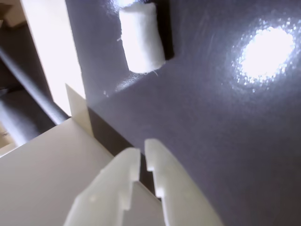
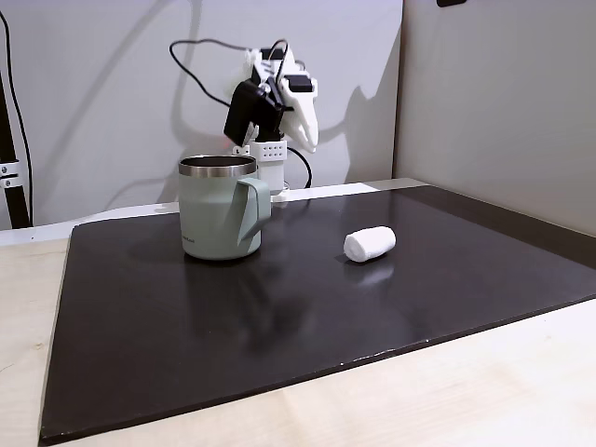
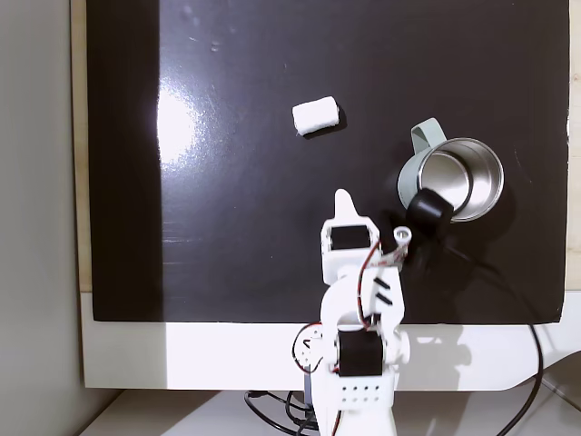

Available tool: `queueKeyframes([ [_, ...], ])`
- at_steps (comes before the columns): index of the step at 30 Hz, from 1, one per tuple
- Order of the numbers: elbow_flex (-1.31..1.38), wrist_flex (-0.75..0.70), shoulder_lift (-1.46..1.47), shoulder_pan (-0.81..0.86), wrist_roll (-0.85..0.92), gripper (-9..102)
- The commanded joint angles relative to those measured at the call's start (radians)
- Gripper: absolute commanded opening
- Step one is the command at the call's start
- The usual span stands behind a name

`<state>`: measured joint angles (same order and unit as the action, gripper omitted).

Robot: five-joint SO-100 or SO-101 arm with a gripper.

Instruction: Grasp a gauze and put it in the cup.

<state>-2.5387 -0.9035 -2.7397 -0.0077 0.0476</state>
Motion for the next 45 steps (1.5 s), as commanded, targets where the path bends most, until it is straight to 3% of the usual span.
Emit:
queueKeyframes([
  [1,0.252,-0.052,0.21,-0.006,0.014,1],
  [11,0.709,-0.278,0.686,-0.003,0.169,18],
  [22,0.902,-0.308,0.977,0.032,0.216,26],
  [26,1.065,-0.382,1.181,0.023,0.207,30],
  [45,1.259,-0.307,1.6,-0.063,0.179,31],
])
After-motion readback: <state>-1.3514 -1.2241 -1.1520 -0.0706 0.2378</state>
